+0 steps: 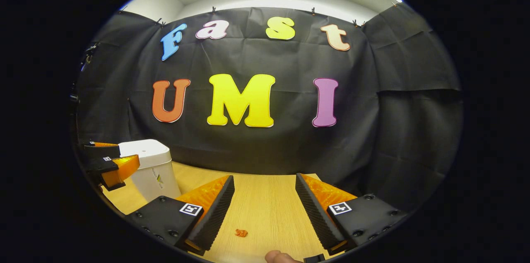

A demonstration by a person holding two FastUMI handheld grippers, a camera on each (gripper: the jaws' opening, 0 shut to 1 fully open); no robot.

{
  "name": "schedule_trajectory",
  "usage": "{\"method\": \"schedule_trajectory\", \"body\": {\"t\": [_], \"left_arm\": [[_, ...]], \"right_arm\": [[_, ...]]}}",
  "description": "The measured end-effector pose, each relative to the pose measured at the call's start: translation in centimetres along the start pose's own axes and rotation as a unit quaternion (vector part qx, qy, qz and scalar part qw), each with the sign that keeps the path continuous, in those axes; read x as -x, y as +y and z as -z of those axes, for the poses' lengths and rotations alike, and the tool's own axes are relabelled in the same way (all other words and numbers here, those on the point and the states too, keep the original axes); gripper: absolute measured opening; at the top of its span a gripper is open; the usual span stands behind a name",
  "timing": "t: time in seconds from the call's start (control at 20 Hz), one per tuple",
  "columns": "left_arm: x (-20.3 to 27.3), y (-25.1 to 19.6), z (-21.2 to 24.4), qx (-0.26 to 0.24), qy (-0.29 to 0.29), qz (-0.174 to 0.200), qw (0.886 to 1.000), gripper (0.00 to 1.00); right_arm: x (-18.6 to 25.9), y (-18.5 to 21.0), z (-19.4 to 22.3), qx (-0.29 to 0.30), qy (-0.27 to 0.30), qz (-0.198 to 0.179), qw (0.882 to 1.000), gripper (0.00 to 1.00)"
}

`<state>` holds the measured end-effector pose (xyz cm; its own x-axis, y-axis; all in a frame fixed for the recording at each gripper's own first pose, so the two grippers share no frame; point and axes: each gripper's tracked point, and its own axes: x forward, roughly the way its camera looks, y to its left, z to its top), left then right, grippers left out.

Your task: Press the lid of the desktop garbage bin to open it, pick up the crumpled paper on the desktop and throw it into the bin, then pick up the pop can on the desktop and drop it into the bin, and finally close the garbage bin lid.

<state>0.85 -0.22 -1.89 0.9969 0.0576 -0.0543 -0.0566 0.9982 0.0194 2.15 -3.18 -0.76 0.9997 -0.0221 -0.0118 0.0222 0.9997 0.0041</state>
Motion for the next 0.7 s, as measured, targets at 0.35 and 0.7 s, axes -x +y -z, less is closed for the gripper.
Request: {"method": "schedule_trajectory", "body": {"t": [0.35, 0.7], "left_arm": [[-1.2, 0.5, 0.2, 0.003, 0.007, 0.000, 1.000, 0.88], [-4.1, 3.7, 1.1, 0.006, 0.030, -0.047, 0.998, 0.34]], "right_arm": [[-1.4, 1.0, 0.1, 0.003, 0.002, -0.010, 1.000, 0.94], [-3.7, 1.6, 0.3, 0.005, 0.006, -0.014, 1.000, 0.94]]}}
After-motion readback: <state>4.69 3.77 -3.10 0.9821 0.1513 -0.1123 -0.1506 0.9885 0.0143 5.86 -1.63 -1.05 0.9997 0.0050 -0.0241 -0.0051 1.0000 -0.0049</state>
